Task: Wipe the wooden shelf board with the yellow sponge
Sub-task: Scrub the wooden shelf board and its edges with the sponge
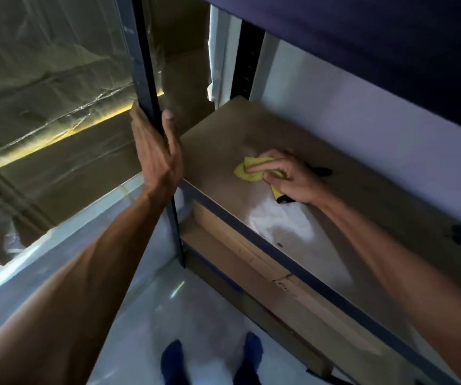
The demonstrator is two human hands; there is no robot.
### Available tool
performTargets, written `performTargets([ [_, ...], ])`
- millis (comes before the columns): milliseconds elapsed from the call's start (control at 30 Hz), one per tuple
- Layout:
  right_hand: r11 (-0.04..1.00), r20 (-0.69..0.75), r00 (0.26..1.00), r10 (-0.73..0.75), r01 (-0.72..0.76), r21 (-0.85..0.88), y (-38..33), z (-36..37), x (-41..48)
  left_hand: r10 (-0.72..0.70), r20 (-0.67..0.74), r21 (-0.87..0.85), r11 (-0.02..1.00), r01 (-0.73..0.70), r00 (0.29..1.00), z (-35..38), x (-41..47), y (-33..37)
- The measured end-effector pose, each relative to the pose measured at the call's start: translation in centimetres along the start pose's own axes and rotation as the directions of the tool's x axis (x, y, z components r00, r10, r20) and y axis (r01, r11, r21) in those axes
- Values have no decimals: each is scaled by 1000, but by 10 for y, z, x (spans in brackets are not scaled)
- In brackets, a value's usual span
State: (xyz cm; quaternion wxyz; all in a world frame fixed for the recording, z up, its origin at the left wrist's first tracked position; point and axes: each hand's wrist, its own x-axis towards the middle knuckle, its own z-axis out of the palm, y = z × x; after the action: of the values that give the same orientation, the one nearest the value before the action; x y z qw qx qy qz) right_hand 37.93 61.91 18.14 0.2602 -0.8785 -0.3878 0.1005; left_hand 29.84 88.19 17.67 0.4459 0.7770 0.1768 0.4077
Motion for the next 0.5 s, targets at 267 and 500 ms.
performTargets([
  [267,991,-38,999,-16,21,134,-10,-10,-48,-51,77,75,996,45,996,1,-52,7],
  [500,974,-217,966,138,-172,-146,19,-18,-16,-88,278,269,963,10,957,8,-119,8],
])
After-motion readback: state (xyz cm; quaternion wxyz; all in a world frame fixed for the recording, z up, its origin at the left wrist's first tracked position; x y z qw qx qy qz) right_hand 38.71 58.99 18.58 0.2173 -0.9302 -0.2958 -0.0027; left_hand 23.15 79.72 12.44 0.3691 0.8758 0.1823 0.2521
